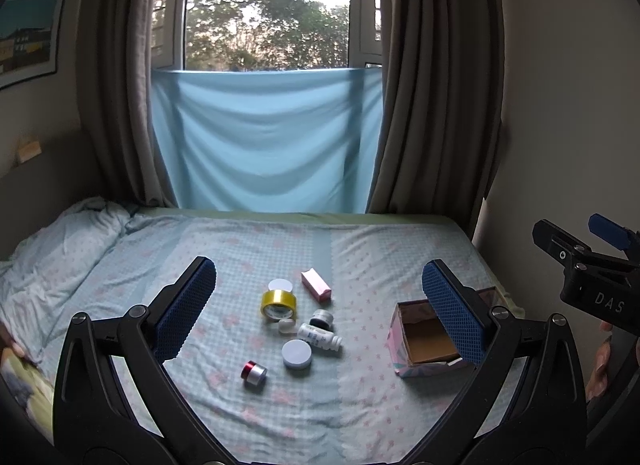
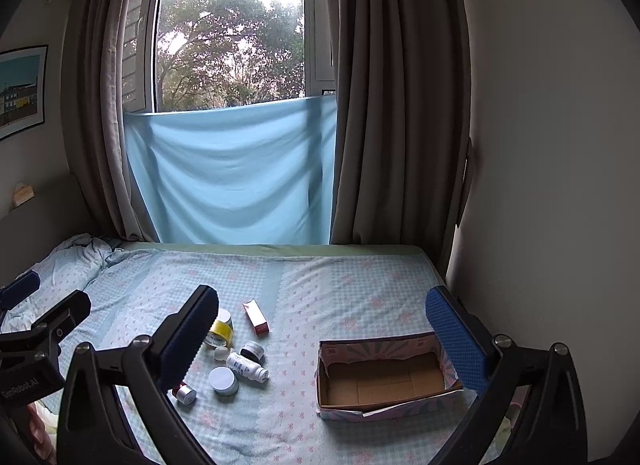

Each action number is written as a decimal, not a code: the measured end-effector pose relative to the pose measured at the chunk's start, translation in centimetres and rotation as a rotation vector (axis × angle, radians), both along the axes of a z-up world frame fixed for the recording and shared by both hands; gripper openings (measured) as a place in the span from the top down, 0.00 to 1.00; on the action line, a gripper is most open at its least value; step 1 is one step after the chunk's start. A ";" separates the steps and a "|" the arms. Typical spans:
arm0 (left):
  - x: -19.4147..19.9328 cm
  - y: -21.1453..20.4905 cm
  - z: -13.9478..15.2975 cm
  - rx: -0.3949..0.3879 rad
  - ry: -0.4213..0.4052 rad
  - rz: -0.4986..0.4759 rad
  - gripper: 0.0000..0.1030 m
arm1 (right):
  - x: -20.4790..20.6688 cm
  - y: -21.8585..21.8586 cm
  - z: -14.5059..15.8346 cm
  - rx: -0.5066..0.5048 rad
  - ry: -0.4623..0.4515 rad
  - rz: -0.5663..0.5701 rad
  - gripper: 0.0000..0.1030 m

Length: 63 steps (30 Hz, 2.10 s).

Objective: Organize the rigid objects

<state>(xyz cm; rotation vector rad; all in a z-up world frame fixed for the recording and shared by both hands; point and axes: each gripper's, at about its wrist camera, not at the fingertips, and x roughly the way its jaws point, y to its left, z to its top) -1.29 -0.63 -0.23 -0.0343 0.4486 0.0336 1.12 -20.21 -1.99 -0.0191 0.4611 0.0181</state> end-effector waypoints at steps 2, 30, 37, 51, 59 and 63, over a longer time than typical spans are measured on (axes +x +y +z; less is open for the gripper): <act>0.0 -0.1 -0.1 0.005 0.000 0.003 0.01 | 0.0 0.0 0.0 0.000 -0.003 -0.006 0.00; 0.7 0.4 0.1 0.014 -0.021 0.014 0.01 | 0.7 -0.1 0.4 0.004 -0.001 -0.013 0.00; 0.8 0.7 0.2 0.012 -0.018 0.020 0.01 | 0.8 0.4 0.5 0.000 -0.004 -0.013 0.00; 0.4 1.2 0.3 0.001 -0.016 0.025 0.01 | 1.0 0.8 0.6 -0.008 0.000 0.006 0.00; 2.7 5.0 -2.9 -0.008 0.124 0.096 0.01 | 3.3 2.5 -1.4 -0.037 0.056 0.076 0.00; 4.8 8.7 -7.6 -0.016 0.278 0.111 0.01 | 5.5 4.4 -4.4 -0.032 0.155 0.114 0.00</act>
